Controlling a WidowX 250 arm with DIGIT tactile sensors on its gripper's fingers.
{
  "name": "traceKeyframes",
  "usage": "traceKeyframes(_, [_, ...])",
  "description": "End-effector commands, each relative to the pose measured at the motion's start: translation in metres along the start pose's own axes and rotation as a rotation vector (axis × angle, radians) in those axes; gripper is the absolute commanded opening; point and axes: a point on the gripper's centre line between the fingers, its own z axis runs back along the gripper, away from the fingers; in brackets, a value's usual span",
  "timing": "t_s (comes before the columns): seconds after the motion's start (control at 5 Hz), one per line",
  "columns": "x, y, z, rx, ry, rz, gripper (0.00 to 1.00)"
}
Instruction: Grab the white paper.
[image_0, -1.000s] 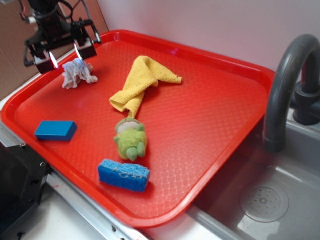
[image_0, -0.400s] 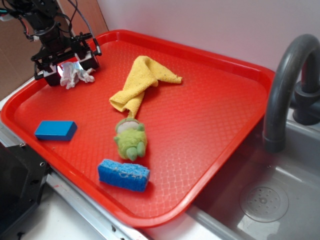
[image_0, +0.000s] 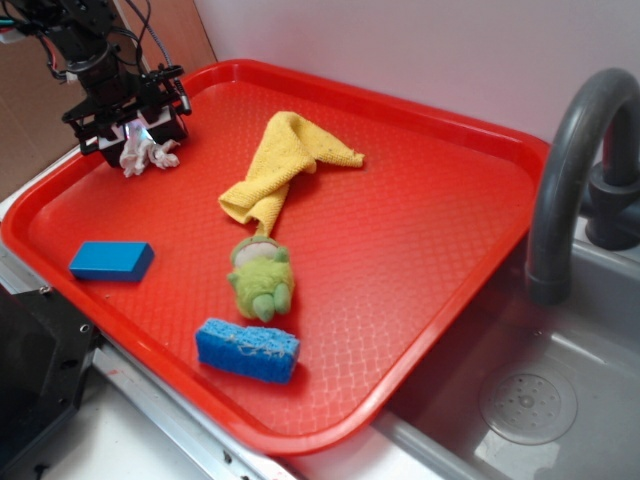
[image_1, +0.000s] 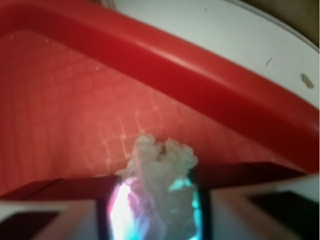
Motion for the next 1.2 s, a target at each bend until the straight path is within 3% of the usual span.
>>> traceKeyframes(0.0, [-0.013,-0.007,0.085,-0.009,0.016,-0.173,0.00])
traceKeyframes(0.2, [-0.047,-0.024,0.124,0.005,-0.020,-0.249,0.00])
traceKeyframes(0.6, [-0.134,-0.032,0.204,-0.094,-0.024,-0.472,0.00])
traceKeyframes(0.8, [-0.139,-0.026,0.206,-0.024,-0.128,-0.408,0.00])
traceKeyframes(1.0, [-0.128,-0.023,0.204,0.018,-0.131,-0.408,0.00])
